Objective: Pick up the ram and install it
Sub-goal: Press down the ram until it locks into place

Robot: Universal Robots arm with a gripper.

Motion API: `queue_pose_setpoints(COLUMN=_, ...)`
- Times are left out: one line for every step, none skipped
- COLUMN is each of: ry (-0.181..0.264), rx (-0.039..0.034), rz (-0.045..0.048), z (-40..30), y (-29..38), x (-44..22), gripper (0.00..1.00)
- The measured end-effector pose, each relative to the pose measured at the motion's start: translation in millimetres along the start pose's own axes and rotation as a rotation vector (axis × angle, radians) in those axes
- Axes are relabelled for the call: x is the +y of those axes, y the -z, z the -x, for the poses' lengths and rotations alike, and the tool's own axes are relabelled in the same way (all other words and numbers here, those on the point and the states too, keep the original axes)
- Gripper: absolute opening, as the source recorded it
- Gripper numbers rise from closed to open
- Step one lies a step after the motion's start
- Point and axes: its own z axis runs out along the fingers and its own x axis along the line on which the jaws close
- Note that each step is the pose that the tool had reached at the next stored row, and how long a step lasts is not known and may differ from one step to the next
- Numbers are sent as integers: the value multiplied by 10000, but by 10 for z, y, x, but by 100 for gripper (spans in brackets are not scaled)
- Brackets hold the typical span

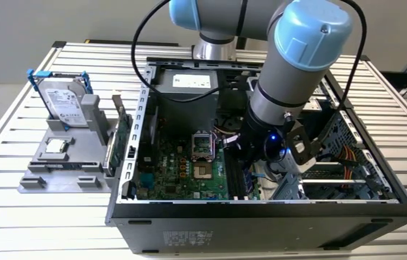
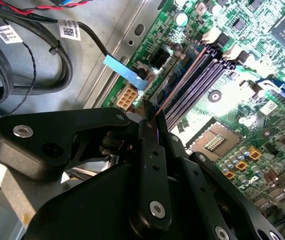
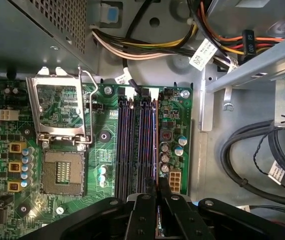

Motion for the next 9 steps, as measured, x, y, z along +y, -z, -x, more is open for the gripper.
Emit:
queue_pose_setpoints(ry=-1, rx=0, rz=0, z=-1, y=0, x=0, gripper=0)
queue_pose_setpoints(ry=0, rx=0, rz=0, z=-1, y=-1, x=1, gripper=0)
queue_pose_setpoints(ry=0, rx=0, rz=1, z=-1, y=-1, x=1, gripper=0)
queue_pose_setpoints(ry=0, rx=0, rz=2, z=-2, y=-1, x=1, gripper=0)
queue_pose_setpoints(ry=0, rx=0, rz=1, z=-2, y=-1, x=1, gripper=0)
queue_pose_setpoints(ry=0, rx=0, rz=1, z=-2, y=-1, x=1, gripper=0)
queue_pose_setpoints(ry=0, rx=0, rz=2, z=-2, y=-1, x=1, gripper=0)
queue_pose_setpoints(ry=0, rx=0, rz=0, z=-3, y=0, x=1, gripper=0)
queue_pose_setpoints(ry=0, rx=1, rz=-3, z=-2, y=2, x=1, gripper=0)
